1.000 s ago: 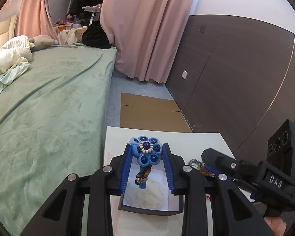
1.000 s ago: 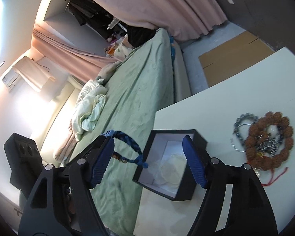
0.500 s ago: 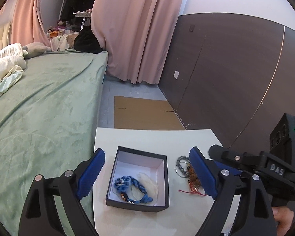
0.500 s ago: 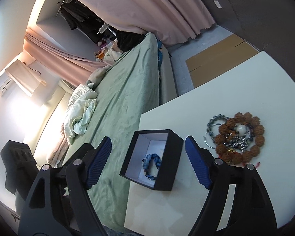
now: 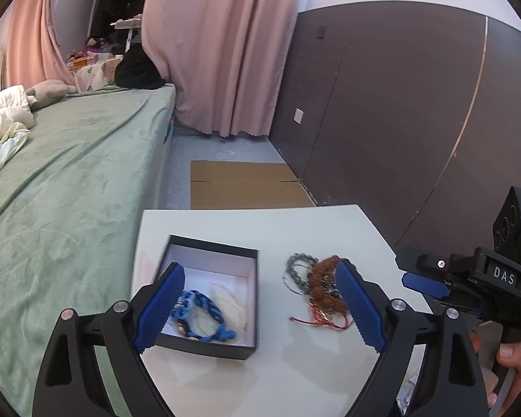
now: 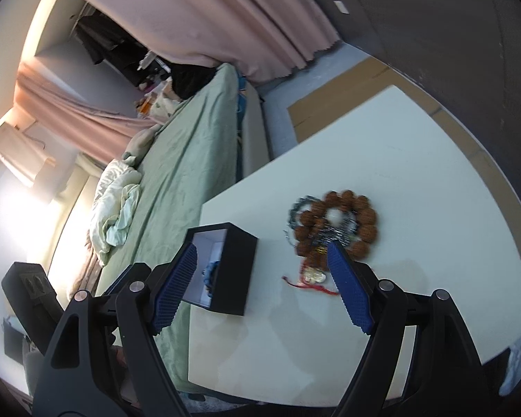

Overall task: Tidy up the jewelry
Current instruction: 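Open the left gripper in the box and move it back to the pile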

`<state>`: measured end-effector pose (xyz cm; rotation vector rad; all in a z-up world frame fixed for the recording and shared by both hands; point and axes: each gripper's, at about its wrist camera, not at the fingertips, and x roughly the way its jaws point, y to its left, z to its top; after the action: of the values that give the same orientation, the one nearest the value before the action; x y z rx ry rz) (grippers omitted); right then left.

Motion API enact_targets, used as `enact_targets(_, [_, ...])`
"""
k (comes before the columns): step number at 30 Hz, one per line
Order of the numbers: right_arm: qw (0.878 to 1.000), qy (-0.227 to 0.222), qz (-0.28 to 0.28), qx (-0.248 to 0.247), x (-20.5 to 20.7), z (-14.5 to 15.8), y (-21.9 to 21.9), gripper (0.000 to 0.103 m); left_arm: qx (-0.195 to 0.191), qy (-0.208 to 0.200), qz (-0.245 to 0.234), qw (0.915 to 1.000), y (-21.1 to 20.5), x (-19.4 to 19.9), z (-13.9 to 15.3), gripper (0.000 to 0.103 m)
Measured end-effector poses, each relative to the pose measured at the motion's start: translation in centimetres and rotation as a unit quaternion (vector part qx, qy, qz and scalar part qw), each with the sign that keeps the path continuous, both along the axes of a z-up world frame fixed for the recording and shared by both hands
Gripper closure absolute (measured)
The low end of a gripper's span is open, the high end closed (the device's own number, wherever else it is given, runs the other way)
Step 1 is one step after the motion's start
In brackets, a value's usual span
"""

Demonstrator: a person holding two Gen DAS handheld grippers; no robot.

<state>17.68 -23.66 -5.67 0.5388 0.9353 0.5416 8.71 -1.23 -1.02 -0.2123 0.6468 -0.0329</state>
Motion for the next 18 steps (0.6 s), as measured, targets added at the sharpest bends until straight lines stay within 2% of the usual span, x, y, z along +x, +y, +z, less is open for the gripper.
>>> enact_targets(4, [1.0,0.014,-0.009,0.003,-0.2,-0.5,-1.6,0.025,0.004,0.004,-0.016,0.9999,-1.9,0.4,-0.6,0.021])
enact_targets(12, [0.999,0.032,-0.029,0.008,-0.5,-0.9,-4.1,0.026,-0.003,0.032,-0.049,0.9983,-5.1,1.9,-2.7,0.041])
enact_targets(18, [0.998,0.045,-0.046,0.004,-0.1,-1.2,-5.8,0.026,-0.007,0.051,-0.068,0.9964,-6.7,3.3,-4.3,0.052])
